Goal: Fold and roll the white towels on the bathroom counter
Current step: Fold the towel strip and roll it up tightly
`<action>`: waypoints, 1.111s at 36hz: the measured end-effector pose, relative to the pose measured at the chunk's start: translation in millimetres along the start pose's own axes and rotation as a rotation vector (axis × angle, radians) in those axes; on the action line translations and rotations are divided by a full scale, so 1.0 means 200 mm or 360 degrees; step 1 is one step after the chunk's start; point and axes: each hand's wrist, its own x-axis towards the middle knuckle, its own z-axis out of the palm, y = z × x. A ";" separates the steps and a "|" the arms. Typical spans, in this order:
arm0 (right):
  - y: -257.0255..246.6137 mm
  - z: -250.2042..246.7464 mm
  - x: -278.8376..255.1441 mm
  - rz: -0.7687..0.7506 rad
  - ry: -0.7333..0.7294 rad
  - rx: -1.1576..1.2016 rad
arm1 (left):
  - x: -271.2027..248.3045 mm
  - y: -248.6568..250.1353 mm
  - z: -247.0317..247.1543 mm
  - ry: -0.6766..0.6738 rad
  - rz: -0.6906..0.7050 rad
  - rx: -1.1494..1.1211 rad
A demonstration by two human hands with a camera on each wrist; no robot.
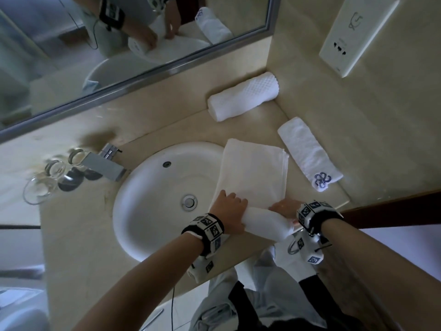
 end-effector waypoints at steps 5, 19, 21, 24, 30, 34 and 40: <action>-0.10 0.04 -0.01 0.0175 0.0166 -0.0091 | 0.00 -0.04 -0.02 -0.0021 -0.0079 -0.0034; -0.21 0.15 -0.09 -0.0071 0.0175 -0.0713 | 0.13 0.00 -0.05 -0.0196 -0.0117 -0.0096; -0.22 0.11 -0.10 -0.0151 -0.0025 -0.0718 | 0.13 0.00 -0.04 -0.0206 -0.0110 -0.0090; -0.19 0.00 -0.14 -0.0104 -0.0029 -0.0505 | 0.12 -0.01 -0.05 -0.0230 -0.0116 -0.0108; 0.03 -0.07 -0.10 0.0146 -0.0263 0.0044 | 0.06 -0.02 -0.04 -0.0196 -0.0080 -0.0259; 0.06 -0.06 -0.12 0.0134 -0.0237 0.0257 | 0.02 -0.05 -0.02 0.0031 0.0278 -0.0088; 0.11 -0.08 0.01 0.0142 -0.0272 0.0330 | 0.02 0.02 0.01 -0.0099 0.0513 0.0239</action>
